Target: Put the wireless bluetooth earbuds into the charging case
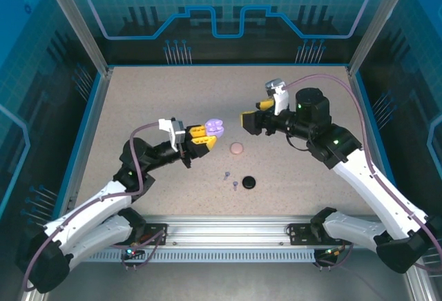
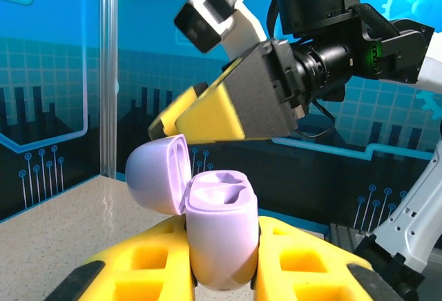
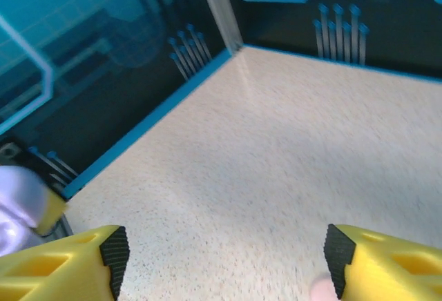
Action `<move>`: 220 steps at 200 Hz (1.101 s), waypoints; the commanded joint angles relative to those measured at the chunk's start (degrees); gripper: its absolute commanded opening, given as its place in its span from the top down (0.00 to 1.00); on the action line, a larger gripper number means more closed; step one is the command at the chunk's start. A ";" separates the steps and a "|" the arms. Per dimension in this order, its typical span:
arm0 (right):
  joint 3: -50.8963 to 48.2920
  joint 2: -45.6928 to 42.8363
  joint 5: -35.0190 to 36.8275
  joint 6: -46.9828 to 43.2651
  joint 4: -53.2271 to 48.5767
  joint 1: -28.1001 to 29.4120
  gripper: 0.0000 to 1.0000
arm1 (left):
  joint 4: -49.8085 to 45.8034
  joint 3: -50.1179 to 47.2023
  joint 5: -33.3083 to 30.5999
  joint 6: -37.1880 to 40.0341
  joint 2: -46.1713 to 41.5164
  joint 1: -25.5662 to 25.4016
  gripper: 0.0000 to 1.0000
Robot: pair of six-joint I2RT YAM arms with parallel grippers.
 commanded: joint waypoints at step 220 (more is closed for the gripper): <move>6.13 42.06 10.07 14.60 -22.74 18.87 0.47 | -8.30 -1.06 -2.34 3.86 -12.96 -0.36 0.87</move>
